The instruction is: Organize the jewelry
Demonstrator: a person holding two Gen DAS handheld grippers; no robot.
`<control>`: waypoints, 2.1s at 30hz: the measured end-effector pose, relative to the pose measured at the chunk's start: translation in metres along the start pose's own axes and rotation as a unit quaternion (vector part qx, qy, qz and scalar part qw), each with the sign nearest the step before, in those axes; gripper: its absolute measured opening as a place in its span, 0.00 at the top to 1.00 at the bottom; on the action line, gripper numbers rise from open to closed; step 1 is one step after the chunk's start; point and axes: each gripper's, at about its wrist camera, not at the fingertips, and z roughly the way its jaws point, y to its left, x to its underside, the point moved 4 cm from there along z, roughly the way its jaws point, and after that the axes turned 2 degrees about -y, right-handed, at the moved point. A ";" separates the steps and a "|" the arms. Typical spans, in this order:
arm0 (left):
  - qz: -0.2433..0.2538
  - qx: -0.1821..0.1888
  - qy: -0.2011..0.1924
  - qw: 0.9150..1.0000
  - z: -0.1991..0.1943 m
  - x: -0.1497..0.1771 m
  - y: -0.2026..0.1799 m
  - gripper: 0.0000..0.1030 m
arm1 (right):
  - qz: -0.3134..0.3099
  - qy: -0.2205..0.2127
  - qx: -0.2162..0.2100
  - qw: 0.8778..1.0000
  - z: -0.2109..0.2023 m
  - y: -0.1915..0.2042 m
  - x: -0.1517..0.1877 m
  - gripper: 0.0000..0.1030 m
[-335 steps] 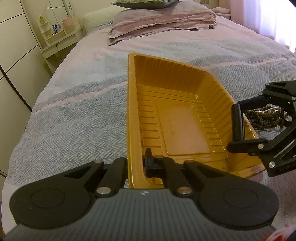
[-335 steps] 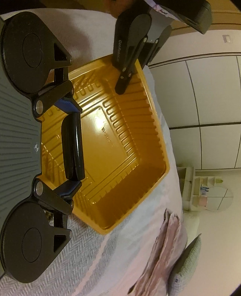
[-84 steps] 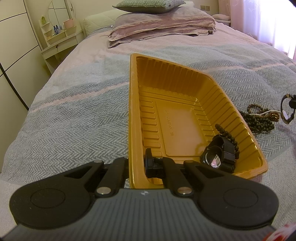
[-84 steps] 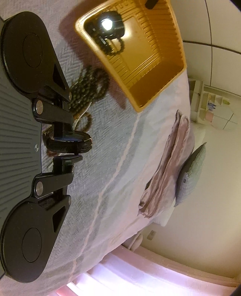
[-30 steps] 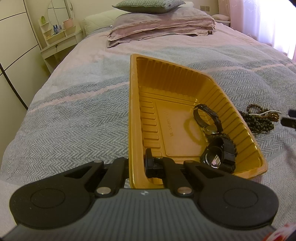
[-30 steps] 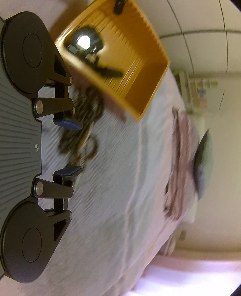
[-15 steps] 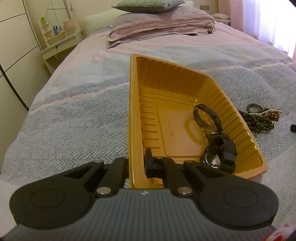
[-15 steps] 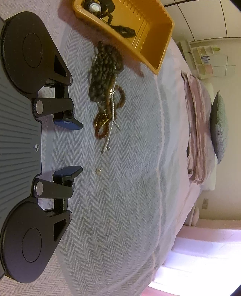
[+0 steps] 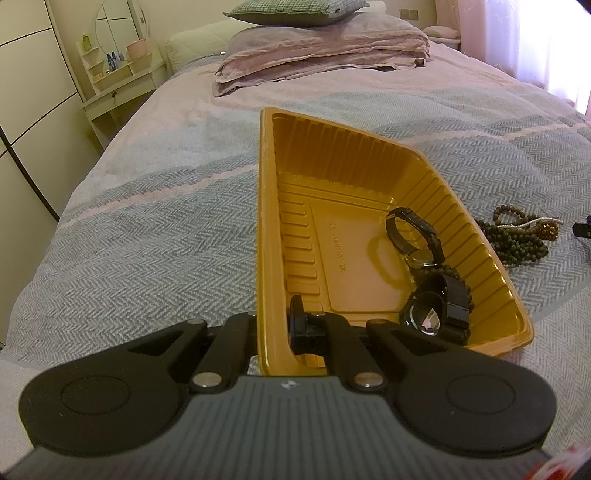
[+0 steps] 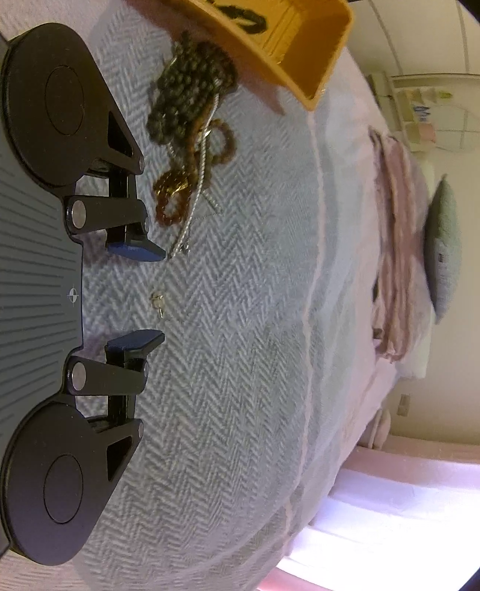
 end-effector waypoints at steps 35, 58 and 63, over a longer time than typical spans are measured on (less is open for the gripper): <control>-0.001 0.001 -0.001 1.000 0.001 0.002 -0.001 0.97 | -0.011 0.007 0.025 1.000 0.020 -0.002 0.003 0.73; -0.003 0.006 -0.004 1.000 -0.001 0.002 0.001 0.97 | -0.059 -0.085 -0.053 0.993 -0.037 0.065 -0.029 0.87; -0.004 0.006 -0.004 1.000 -0.001 0.002 0.001 0.97 | -0.069 -0.105 -0.164 0.978 -0.056 0.130 -0.049 0.87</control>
